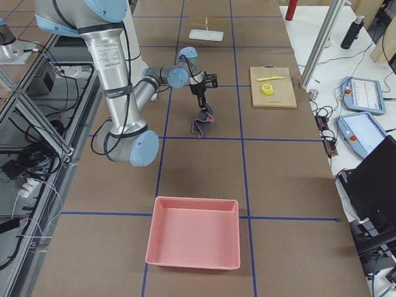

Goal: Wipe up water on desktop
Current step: 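Drag the towel farther from the robot toward the cutting board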

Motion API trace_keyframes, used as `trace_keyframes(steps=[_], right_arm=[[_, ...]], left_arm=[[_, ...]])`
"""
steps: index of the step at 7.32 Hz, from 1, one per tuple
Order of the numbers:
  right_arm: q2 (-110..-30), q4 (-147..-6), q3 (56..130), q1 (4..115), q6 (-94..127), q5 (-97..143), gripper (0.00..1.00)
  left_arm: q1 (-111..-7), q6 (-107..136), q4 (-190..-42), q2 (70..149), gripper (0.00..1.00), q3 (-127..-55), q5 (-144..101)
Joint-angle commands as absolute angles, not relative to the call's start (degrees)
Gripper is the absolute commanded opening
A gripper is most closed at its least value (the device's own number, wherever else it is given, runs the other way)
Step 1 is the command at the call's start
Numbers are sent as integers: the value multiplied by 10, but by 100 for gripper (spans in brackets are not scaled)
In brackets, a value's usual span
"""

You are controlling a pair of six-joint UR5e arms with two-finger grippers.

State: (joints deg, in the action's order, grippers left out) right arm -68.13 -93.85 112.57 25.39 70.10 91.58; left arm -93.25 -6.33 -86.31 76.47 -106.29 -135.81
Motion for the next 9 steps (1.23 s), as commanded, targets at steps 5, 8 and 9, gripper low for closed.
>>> trace_keyframes(steps=[5, 8, 9], right_arm=[[-647, -957, 1226, 379, 675, 1057, 0], [-697, -1039, 1231, 546, 451, 1176, 0], [-747, -1041, 1234, 609, 354, 1204, 0]], left_arm=[[-932, -65, -863, 760, 99, -1062, -1358], [-932, -67, -864, 760, 99, -1061, -1358], [-932, -67, -864, 760, 99, -1060, -1358]])
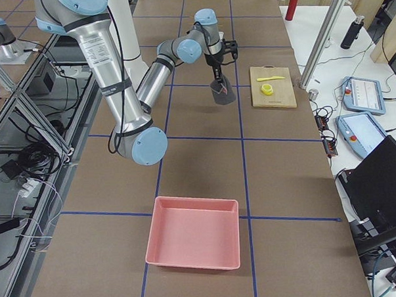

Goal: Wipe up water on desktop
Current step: 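Carry the towel to the pink bin and open the right gripper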

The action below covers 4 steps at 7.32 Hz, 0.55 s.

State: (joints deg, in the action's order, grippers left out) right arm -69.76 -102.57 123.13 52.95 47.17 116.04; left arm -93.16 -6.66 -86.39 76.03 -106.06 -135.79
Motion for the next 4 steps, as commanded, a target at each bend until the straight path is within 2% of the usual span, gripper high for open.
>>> trace_keyframes(steps=[1, 4], right_arm=[[-804, -1041, 1241, 675, 256, 1236, 0], [-972, -1042, 1247, 849, -23, 1260, 0]], left_arm=[[-932, -67, -864, 760, 99, -1060, -1358], [-932, -68, -865, 757, 99, -1061, -1358]])
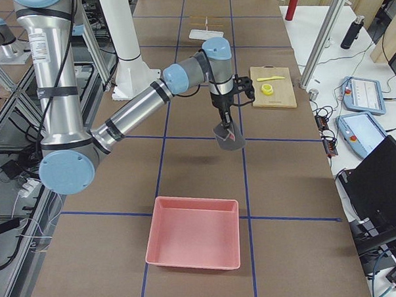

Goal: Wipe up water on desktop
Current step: 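Carry the towel to the pink bin and open the right gripper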

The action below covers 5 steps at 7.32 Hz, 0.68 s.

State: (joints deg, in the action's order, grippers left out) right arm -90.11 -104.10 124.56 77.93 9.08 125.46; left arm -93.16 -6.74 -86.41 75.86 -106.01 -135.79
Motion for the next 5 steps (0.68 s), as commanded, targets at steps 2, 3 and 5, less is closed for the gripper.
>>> trace_keyframes(steps=[2, 3, 5], right_arm=[[-1075, -1035, 1243, 916, -155, 1260, 0], [-1124, -1032, 1241, 933, -197, 1253, 0], [-1175, -1032, 1222, 968, -294, 1250, 0]], left_arm=[[-932, -68, -865, 757, 99, -1061, -1358], [-932, -68, -865, 757, 99, -1061, -1358], [-932, -68, -866, 757, 99, -1061, -1358]])
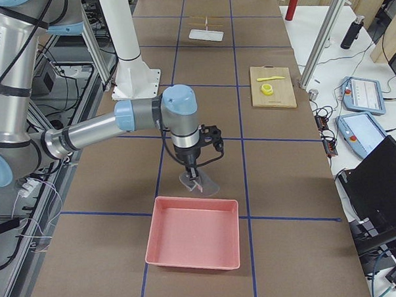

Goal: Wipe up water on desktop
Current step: 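Carry the towel to the pink bin and open the right gripper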

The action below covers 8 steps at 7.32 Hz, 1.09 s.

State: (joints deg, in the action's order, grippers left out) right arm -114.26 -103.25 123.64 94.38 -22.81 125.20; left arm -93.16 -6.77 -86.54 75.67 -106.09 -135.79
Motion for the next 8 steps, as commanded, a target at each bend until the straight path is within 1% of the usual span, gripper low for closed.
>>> trace_keyframes(steps=[1, 3, 4, 6, 7, 8], right_arm=[[-1175, -1032, 1201, 1002, -344, 1249, 0], [-1173, -1023, 1178, 1009, -352, 1200, 0], [-1174, -986, 1159, 1009, -351, 1191, 0], [-1167, -978, 1139, 1009, -344, 1193, 0], [-1165, -974, 1139, 1008, -345, 1195, 31], [-1165, -969, 1139, 1009, -345, 1197, 91]], left_arm=[[-932, -68, -866, 757, 99, -1061, -1358], [-931, -67, -874, 757, 99, -1061, -1357], [-931, -67, -874, 757, 99, -1061, -1357], [-932, -67, -874, 757, 99, -1061, -1357], [-932, -67, -874, 757, 99, -1061, -1357], [-932, -67, -875, 757, 99, -1061, -1357]])
